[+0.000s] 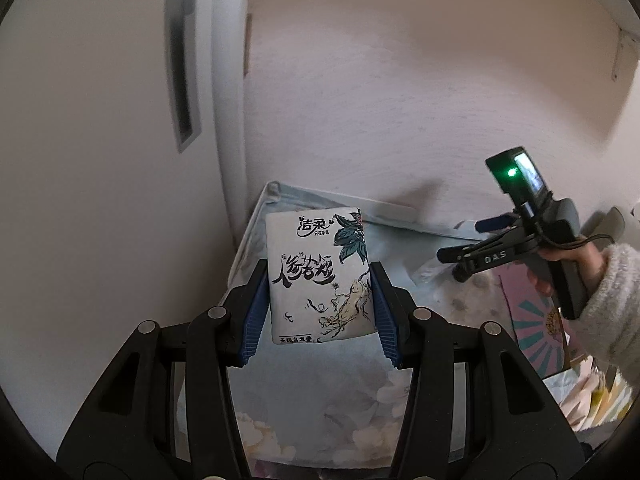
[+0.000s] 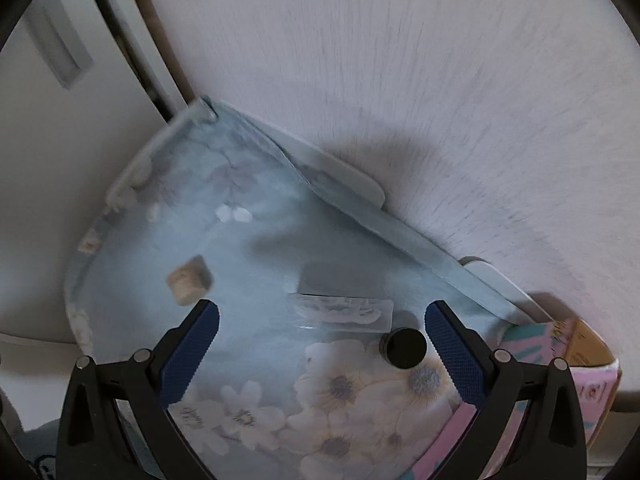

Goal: Organize objects
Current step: 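Lift the tissue pack with the left tool while the right tool lowers toward the clear plastic case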

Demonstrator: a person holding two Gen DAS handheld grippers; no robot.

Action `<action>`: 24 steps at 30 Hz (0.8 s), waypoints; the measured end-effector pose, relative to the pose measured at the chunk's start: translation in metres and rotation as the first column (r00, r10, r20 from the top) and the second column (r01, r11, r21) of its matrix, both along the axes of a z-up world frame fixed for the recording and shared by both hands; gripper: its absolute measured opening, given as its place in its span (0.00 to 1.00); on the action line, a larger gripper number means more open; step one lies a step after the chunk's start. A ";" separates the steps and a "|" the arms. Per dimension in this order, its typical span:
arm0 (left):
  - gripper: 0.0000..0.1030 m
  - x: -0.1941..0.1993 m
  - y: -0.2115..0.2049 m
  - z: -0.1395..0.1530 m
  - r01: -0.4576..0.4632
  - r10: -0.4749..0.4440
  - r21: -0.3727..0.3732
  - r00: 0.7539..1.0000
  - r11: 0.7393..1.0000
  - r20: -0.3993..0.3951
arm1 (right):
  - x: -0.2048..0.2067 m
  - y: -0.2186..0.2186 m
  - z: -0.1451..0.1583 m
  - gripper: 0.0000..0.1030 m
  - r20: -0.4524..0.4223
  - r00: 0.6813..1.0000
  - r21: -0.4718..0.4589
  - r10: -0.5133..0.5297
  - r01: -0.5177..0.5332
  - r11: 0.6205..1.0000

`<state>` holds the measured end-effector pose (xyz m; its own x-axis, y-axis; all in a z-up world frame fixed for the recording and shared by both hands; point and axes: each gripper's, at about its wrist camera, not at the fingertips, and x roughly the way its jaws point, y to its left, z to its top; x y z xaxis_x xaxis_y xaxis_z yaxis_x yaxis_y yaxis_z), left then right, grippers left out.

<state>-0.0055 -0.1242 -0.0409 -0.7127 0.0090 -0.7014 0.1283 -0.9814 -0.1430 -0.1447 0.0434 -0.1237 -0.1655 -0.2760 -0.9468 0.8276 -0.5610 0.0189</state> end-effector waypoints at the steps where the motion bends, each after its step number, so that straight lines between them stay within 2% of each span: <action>1: 0.43 0.001 -0.001 -0.002 -0.008 0.008 0.002 1.000 1.000 0.002 | -0.002 -0.002 -0.005 1.00 0.011 1.000 0.004 0.002 -0.003 1.000; 7: 0.43 0.002 -0.001 -0.004 -0.048 0.048 0.022 0.999 0.999 0.015 | -0.005 -0.009 -0.036 1.00 0.021 0.999 0.077 0.049 -0.051 0.996; 15: 0.43 -0.006 0.000 -0.009 -0.065 0.064 0.033 0.997 0.997 0.030 | -0.021 -0.005 -0.061 0.99 0.067 0.998 0.096 -0.006 -0.001 0.995; 16: 0.43 -0.009 -0.003 -0.011 -0.066 0.065 0.033 0.997 0.997 0.032 | -0.022 -0.005 -0.062 0.97 0.071 0.997 0.095 -0.006 -0.001 0.996; 20: 0.43 -0.009 0.005 -0.006 -0.066 0.064 0.032 0.997 0.997 0.038 | -0.025 -0.005 -0.070 0.78 0.090 0.996 0.100 -0.004 -0.005 0.995; 24: 0.43 -0.009 0.008 -0.006 -0.058 0.057 0.033 0.997 0.998 0.042 | -0.026 -0.004 -0.072 0.75 0.089 0.996 0.091 -0.001 -0.007 0.996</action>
